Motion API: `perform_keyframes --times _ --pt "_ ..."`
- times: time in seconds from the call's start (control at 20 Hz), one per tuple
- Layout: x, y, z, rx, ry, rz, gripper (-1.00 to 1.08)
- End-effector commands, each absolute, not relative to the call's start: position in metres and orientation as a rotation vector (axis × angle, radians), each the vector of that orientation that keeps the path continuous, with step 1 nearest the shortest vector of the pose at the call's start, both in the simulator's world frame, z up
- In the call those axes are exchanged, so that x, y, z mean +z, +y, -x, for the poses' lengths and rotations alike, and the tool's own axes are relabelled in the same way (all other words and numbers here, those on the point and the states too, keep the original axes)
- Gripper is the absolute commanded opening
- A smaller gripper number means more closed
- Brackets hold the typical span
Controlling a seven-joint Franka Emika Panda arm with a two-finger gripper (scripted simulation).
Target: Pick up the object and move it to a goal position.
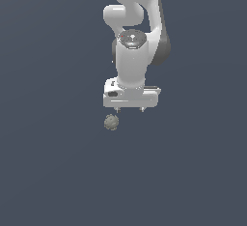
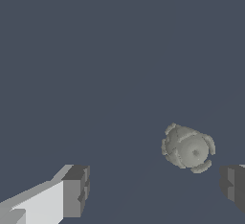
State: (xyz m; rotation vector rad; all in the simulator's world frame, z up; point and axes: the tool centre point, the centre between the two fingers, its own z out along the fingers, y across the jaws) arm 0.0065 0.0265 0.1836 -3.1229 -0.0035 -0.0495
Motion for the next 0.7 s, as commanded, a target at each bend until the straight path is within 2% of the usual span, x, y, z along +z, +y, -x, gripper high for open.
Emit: perform_keyframes --times 0.0,0.65 --pt "0.184 0.026 -0.007 -0.049 -0.003 3.123 1.0" --pt "0.203 0.009 -0.011 -0.114 0.068 3.123 1.0"
